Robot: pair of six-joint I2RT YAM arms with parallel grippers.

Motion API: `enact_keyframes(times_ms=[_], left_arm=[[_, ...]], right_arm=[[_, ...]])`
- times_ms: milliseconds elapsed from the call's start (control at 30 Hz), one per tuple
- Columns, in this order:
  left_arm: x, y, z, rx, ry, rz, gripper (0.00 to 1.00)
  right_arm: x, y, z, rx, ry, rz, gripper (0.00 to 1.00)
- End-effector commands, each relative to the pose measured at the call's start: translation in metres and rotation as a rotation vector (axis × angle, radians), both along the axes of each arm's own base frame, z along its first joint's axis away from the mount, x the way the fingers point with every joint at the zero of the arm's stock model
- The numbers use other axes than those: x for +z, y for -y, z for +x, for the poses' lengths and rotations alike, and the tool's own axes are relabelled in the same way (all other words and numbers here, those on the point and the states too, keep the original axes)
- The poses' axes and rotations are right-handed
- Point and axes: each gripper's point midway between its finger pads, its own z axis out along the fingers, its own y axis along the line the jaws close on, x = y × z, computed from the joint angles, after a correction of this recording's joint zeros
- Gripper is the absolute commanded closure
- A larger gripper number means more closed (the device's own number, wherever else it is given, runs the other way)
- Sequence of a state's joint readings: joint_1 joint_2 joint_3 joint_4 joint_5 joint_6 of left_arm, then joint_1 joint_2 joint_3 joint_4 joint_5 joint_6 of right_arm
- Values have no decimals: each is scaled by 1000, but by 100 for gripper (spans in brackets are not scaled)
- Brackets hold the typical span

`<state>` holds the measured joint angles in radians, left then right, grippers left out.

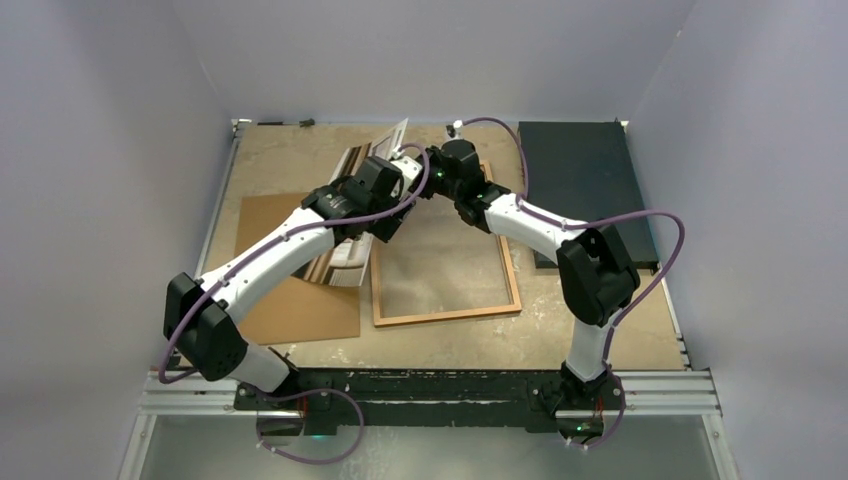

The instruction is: Put the photo into the frame

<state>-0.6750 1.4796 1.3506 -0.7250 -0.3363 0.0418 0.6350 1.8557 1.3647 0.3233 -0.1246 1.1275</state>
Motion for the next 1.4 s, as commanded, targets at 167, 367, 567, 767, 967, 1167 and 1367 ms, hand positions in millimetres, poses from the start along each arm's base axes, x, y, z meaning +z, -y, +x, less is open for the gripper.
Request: enact_keyframes(times_ms=[167, 367, 567, 767, 967, 1167, 1367], left_arm=[[-29, -7, 8, 76, 9, 58, 44], [-41, -12, 9, 93, -13, 110, 87], [-31, -17, 12, 144, 21, 97, 100], [-4, -14, 15, 109, 81, 67, 100], [7, -16, 14, 63, 104, 87, 100], [14, -20, 5, -20, 109, 114, 100], [33, -23, -5, -135, 142, 148, 100]], right_arm=[[52, -3, -1, -8, 67, 68, 100], [55, -2, -2, -9, 71, 72, 100], [50, -2, -8, 11, 53, 63, 95], [62, 16, -13, 51, 144, 60, 28], [89, 47, -27, 296, 422, 13, 2], [86, 97, -21, 412, 766, -399, 5], [106, 112, -58, 521, 1268, -689, 3]])
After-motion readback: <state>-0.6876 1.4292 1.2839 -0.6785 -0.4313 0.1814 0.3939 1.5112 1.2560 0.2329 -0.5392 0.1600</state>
